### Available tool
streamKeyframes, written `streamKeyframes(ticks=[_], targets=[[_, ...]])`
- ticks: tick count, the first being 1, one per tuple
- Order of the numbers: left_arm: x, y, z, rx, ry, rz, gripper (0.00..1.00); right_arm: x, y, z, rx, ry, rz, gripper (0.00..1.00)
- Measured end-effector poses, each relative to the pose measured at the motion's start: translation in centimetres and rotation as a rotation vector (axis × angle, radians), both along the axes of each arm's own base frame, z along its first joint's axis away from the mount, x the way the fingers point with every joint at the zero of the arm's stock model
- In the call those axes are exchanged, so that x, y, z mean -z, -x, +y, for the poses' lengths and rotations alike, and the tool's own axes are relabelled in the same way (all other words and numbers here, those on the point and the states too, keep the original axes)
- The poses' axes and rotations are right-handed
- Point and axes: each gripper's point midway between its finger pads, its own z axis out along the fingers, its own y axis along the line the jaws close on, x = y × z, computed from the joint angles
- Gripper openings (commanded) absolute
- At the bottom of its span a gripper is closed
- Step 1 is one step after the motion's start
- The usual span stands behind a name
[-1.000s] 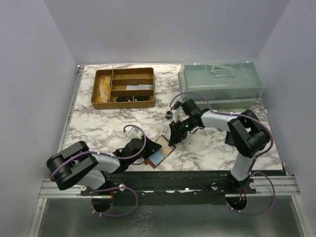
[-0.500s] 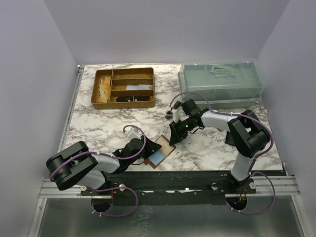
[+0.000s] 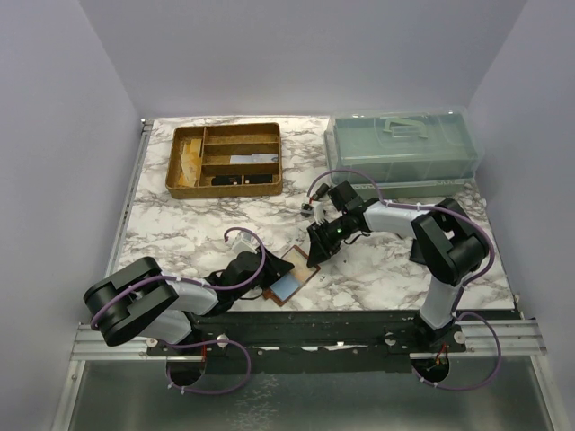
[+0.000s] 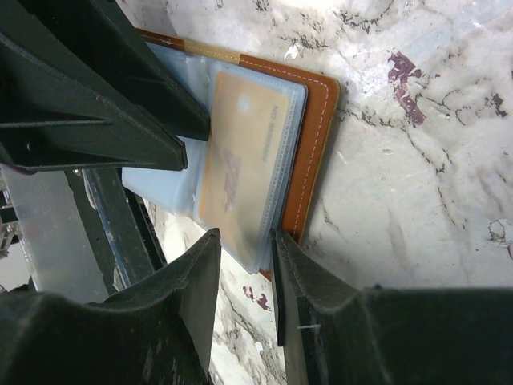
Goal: Take the credit cards out of the card holder
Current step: Remove the credit card from the card holder.
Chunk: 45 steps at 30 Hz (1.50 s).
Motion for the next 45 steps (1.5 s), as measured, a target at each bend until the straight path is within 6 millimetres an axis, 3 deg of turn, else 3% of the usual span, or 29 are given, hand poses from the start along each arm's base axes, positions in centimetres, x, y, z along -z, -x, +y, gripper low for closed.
streamKeyframes(ticks=[22,27,30,32,34,40,42,45], targets=[[-0.1,0.0,0.0,0.000,0.003,-0.001,0.40,-0.2,1.0,0.4,-0.009,-0.031,0.074,0.32],[-0.2,0.0,-0.1,0.005,0.002,-0.007,0.41,-0.1,1.0,0.5,0.008,-0.024,0.100,0.18],[-0.3,0.0,-0.1,0.008,0.002,-0.015,0.42,-0.3,1.1,0.5,0.022,-0.022,0.121,0.00],[-0.3,0.0,-0.1,0.010,0.005,-0.021,0.44,-0.4,1.1,0.6,0.032,-0.021,0.133,0.00],[-0.4,0.1,0.0,0.011,0.015,-0.030,0.52,-0.4,1.1,0.6,0.039,-0.020,0.138,0.00],[-2.3,0.4,0.3,0.012,0.092,-0.085,0.92,-1.9,0.2,0.7,0.050,-0.033,0.057,0.00],[-3.2,0.6,0.6,0.012,0.120,-0.111,0.98,-2.9,-0.2,0.8,0.045,-0.053,0.005,0.00],[-4.4,0.8,0.9,0.012,0.157,-0.143,0.99,-3.7,-0.7,0.9,0.037,-0.073,-0.047,0.00]])
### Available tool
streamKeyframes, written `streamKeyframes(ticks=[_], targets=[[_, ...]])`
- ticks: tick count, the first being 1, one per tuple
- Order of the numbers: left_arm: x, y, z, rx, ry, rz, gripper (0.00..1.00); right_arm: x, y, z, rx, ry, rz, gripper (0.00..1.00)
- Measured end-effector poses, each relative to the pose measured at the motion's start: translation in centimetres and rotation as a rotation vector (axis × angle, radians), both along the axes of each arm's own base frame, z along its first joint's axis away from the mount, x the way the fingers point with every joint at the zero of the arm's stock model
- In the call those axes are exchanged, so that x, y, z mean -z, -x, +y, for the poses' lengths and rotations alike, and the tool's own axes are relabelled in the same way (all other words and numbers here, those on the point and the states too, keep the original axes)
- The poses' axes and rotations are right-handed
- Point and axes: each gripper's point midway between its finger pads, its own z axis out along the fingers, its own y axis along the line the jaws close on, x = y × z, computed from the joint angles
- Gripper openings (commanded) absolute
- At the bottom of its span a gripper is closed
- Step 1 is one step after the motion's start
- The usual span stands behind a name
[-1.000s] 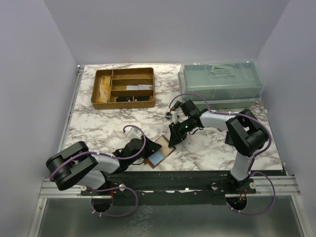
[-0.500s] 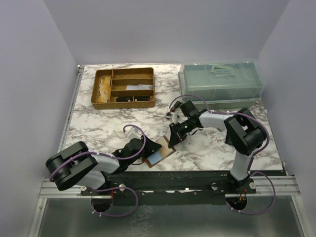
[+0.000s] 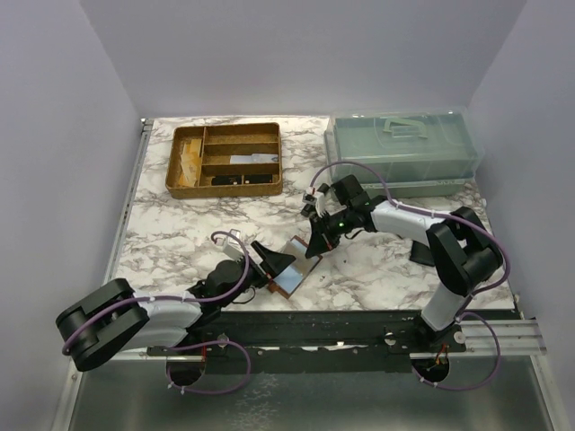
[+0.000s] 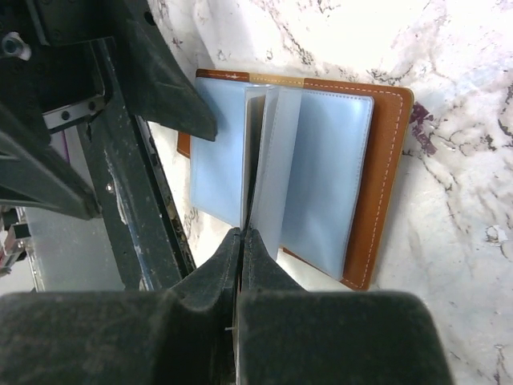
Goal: Take the credit cards out of the card holder
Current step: Remove the credit card from the card holder.
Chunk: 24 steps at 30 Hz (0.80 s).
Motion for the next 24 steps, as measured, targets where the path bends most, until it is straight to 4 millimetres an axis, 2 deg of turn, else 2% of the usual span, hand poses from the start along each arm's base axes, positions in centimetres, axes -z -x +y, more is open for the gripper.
streamKeyframes(ticks=[5,10,12,19,24], targets=[[-1.6,0.0,0.0,0.007,0.037,-0.046,0.99,0.0,-0.2,-0.1,-0.008,-0.004,-0.020,0.00],[-1.8,0.1,-0.1,0.009,0.044,-0.049,0.96,0.1,-0.2,-0.2,-0.024,-0.008,-0.039,0.01],[-1.6,0.0,-0.1,0.006,0.043,-0.038,0.95,0.0,-0.2,-0.1,-0.030,-0.013,-0.039,0.04],[1.2,-0.3,0.0,-0.027,-0.009,0.053,0.96,0.8,0.8,0.1,-0.076,-0.029,0.000,0.15],[1.1,-0.7,-0.3,-0.039,0.008,0.056,0.96,0.7,2.7,0.8,-0.147,-0.058,0.030,0.21]])
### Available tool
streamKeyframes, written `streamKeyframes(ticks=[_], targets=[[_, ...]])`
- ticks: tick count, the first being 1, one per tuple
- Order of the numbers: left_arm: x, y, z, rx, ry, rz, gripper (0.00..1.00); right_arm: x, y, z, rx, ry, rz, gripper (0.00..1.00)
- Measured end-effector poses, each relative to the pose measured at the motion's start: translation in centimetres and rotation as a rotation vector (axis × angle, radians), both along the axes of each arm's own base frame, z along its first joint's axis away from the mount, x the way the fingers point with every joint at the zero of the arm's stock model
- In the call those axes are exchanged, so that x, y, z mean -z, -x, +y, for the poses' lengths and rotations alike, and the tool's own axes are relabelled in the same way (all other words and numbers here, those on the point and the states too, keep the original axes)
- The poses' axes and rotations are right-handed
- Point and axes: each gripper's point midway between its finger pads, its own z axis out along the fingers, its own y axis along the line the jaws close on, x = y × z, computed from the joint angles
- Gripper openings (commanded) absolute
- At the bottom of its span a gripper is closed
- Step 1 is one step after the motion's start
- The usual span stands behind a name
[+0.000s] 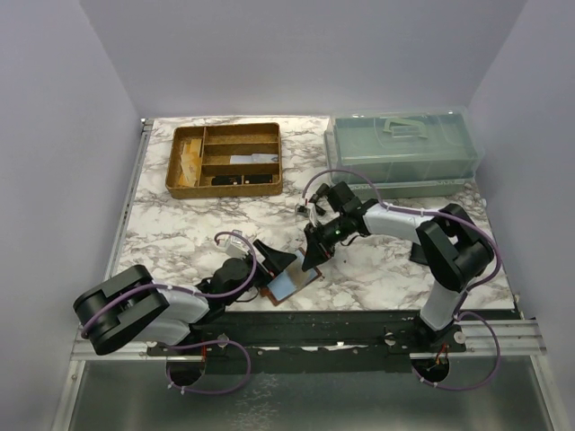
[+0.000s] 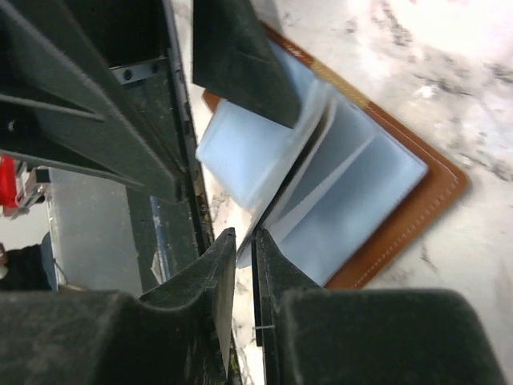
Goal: Take the credit cards out of the card holder
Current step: Remove the credit card from the card holder.
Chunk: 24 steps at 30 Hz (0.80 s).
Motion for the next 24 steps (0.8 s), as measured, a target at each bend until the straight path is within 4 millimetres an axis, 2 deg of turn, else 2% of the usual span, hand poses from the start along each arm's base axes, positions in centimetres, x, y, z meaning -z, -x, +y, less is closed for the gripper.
streamKeyframes(ticks=[3,9,13,21,24], targets=[[-0.2,-0.1,0.0,-0.008,0.014,0.003,0.96,-0.4,1.1,0.5,-0.046,-0.028,0.012,0.26],[-0.1,-0.2,-0.1,-0.023,0.037,0.029,0.95,-1.1,2.1,0.8,-0.086,-0.067,0.037,0.36],[0.3,-0.2,-0.2,-0.027,0.042,0.051,0.90,-1.3,2.4,0.9,-0.095,-0.082,0.054,0.36],[0.5,-0.1,-0.5,-0.021,0.056,0.080,0.89,-0.9,2.8,1.0,-0.102,-0.081,0.093,0.31],[0.6,-0.1,-0.5,-0.020,0.053,0.082,0.86,-0.9,3.2,1.2,-0.116,-0.084,0.098,0.27]])
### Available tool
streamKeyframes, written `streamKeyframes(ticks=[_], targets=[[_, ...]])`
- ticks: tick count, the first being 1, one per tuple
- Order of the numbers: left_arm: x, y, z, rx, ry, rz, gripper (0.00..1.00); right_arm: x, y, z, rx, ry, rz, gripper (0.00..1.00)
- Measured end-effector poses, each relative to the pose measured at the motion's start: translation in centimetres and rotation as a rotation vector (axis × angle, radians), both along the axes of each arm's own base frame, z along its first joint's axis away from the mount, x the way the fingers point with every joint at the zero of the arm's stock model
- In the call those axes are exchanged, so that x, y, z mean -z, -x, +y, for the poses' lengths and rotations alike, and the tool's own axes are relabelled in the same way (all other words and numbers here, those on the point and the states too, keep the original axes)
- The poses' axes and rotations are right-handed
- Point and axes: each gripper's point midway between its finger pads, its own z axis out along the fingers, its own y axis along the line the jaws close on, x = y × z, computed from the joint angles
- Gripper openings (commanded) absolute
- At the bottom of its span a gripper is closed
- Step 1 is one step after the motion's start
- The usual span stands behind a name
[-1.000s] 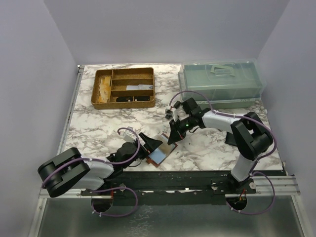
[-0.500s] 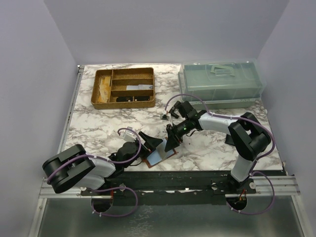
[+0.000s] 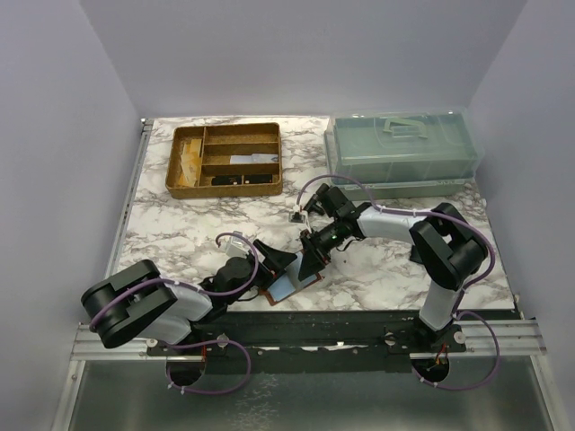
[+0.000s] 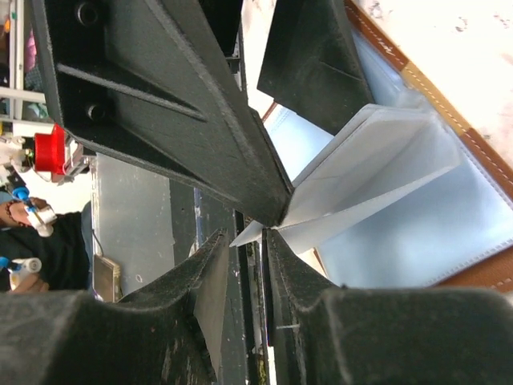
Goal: Take the credit cards out of the card holder
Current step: Remove the credit card from the card holder.
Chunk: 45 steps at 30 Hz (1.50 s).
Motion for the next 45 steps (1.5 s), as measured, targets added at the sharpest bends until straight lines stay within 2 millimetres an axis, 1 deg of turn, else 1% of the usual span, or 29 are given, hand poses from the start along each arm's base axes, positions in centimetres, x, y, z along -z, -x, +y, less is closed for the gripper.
streamKeyframes(ticks=[2,4,6,8,13,15,17,21,24,27,31,34,36,40,45], targets=[[0.0,0.0,0.0,0.001,-0.006,0.004,0.81,0.0,0.4,0.2,-0.012,-0.003,0.001,0.26],[0.2,0.1,0.0,0.003,-0.020,0.013,0.72,-0.1,0.6,0.3,-0.021,-0.007,0.002,0.24],[0.4,0.2,0.1,0.008,-0.036,0.024,0.67,-0.1,0.7,0.4,-0.025,-0.010,0.001,0.24],[0.8,0.3,0.2,0.010,-0.052,0.034,0.59,-0.1,0.7,0.4,-0.027,-0.010,0.001,0.24],[1.1,0.6,0.5,0.012,-0.076,0.048,0.50,-0.1,0.7,0.4,-0.026,-0.008,-0.002,0.31],[1.0,0.6,0.6,0.012,-0.076,0.047,0.49,0.0,0.6,0.4,-0.024,-0.002,-0.008,0.35],[0.6,0.8,0.8,0.013,-0.073,0.042,0.49,0.0,0.3,0.4,-0.019,0.008,-0.022,0.36],[0.6,1.2,1.4,0.017,-0.080,0.035,0.53,0.1,-0.6,0.4,0.002,0.021,-0.061,0.39],[0.5,1.5,1.7,0.020,-0.086,0.029,0.55,-0.3,-1.2,0.2,0.015,0.017,-0.085,0.41],[0.5,1.7,2.0,0.024,-0.091,0.022,0.57,-0.6,-1.3,0.2,0.016,0.008,-0.096,0.42],[0.4,1.7,2.1,0.027,-0.096,0.014,0.57,-0.6,-1.3,0.2,0.018,0.008,-0.095,0.43],[0.4,1.8,2.1,0.031,-0.103,0.007,0.57,-0.6,-1.3,0.2,0.019,0.009,-0.095,0.47],[0.2,1.8,2.1,0.033,-0.102,-0.001,0.57,-0.6,-1.4,0.2,0.019,0.008,-0.095,0.48],[-1.0,1.7,2.1,0.039,-0.083,-0.043,0.56,-0.7,-1.3,0.2,0.021,0.007,-0.090,0.50],[-3.1,1.7,2.2,0.040,-0.029,-0.115,0.55,-0.6,-1.5,0.4,0.033,0.012,-0.074,0.51]])
